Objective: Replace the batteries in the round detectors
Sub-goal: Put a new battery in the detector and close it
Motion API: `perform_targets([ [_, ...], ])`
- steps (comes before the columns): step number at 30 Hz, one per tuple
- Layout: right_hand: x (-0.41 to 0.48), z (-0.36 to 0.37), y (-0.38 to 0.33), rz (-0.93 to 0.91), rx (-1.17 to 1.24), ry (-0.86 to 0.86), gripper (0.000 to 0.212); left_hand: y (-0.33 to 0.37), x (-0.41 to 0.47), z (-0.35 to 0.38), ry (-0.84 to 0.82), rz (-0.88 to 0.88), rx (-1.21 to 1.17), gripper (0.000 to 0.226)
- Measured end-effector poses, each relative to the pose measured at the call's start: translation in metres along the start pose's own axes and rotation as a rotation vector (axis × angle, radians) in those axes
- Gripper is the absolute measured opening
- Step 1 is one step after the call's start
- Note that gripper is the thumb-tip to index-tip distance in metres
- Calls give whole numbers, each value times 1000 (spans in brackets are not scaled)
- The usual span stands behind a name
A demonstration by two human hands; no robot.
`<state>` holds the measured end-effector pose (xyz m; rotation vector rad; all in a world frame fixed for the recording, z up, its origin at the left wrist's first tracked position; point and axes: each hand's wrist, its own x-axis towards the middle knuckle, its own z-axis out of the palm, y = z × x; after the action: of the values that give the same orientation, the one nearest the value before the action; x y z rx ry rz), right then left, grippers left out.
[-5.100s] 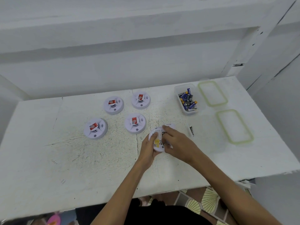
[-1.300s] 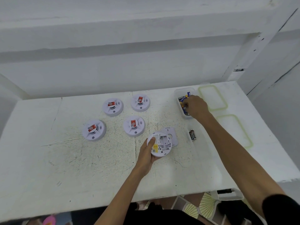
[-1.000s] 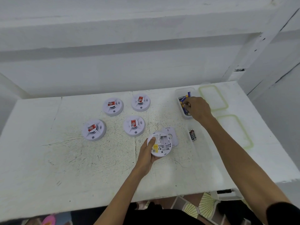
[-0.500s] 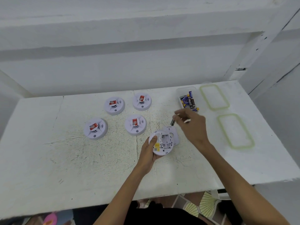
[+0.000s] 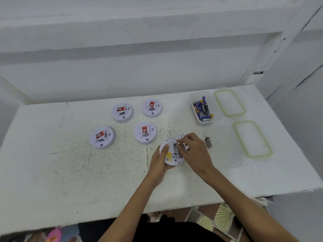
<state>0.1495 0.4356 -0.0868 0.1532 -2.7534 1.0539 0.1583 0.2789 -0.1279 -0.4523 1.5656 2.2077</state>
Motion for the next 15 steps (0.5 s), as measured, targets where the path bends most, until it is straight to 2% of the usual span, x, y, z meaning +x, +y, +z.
perform_targets([
  [12, -7, -3, 8, -213, -163, -59, 14, -3, 1, 3, 23, 0, -19, 33],
  [15, -17, 0, 7, -245, -234, -103, 25, -2, 0, 4, 49, -9, -43, 32],
])
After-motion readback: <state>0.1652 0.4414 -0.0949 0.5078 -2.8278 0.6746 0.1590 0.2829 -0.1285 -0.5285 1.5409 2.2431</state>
